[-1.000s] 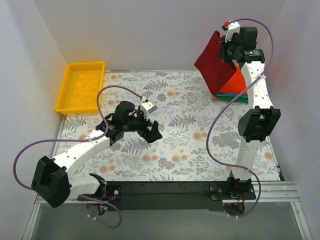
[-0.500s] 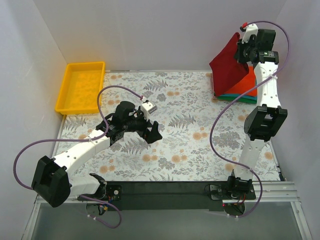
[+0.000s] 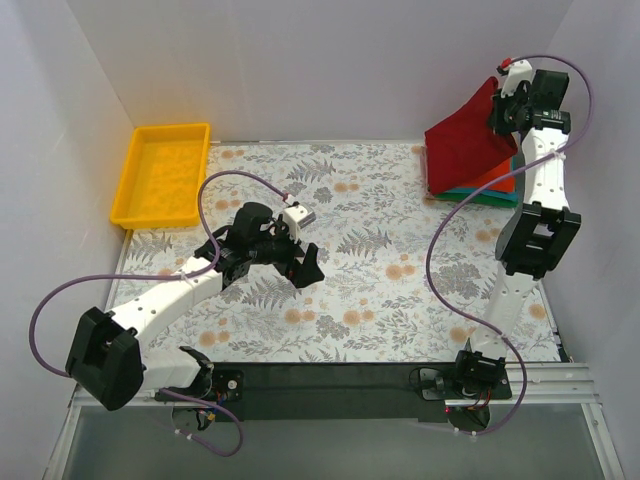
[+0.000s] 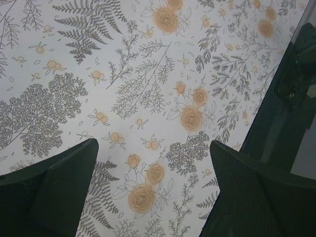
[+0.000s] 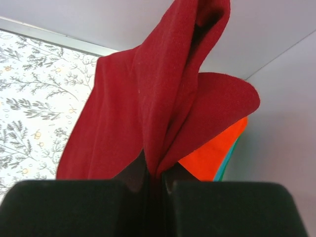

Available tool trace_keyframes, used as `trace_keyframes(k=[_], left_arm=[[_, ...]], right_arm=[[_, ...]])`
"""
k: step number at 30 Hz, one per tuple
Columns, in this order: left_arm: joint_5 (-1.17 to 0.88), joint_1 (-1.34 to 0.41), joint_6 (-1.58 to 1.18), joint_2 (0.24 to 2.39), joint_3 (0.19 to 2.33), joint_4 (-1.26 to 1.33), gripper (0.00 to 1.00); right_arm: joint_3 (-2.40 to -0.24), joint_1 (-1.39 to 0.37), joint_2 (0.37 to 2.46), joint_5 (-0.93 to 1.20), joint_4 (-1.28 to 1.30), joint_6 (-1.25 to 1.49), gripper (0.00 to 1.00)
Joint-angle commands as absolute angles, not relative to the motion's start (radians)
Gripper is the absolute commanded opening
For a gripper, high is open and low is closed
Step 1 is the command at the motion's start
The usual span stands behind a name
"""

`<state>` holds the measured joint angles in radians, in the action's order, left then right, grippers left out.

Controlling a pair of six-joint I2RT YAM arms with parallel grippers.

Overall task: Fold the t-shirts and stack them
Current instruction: Neatly place the folded tshirt to the corner

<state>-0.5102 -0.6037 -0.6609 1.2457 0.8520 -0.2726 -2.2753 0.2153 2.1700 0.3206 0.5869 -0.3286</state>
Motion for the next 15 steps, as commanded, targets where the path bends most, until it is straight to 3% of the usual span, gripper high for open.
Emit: trace_keyframes(k=[1,8,11,12,15], left_arm=[[-0.522,-0.604,-0.649,1.250,0.893,-0.288,0.97],[-0.509,-0.603,-0.629,1.264,0.905,-0.322,0.97],[-0.500,-0.603,-0.620,1.267,0.914,-0.344,0.96],[-0.497,-0.603,-0.617,1.266,0.917,-0.347,0.97],[-0.486,-0.603,-0.612,1.266,0.925,-0.356,0.97]], right_arm=[[-2.275,0.241,2.178,0.347,0.476,-0.376,0.01],[-2.254,0.285,2.233,0.357,0.416,-0.414,0.01],[-2.237,0.293,2.246,0.336,0.379,-0.436,0.27],[-2.235,0.295,2.249,0.301,0.370,-0.437,0.47],[-2.241,0.296,2.256,0.256,0.348,-0.437,0.78]])
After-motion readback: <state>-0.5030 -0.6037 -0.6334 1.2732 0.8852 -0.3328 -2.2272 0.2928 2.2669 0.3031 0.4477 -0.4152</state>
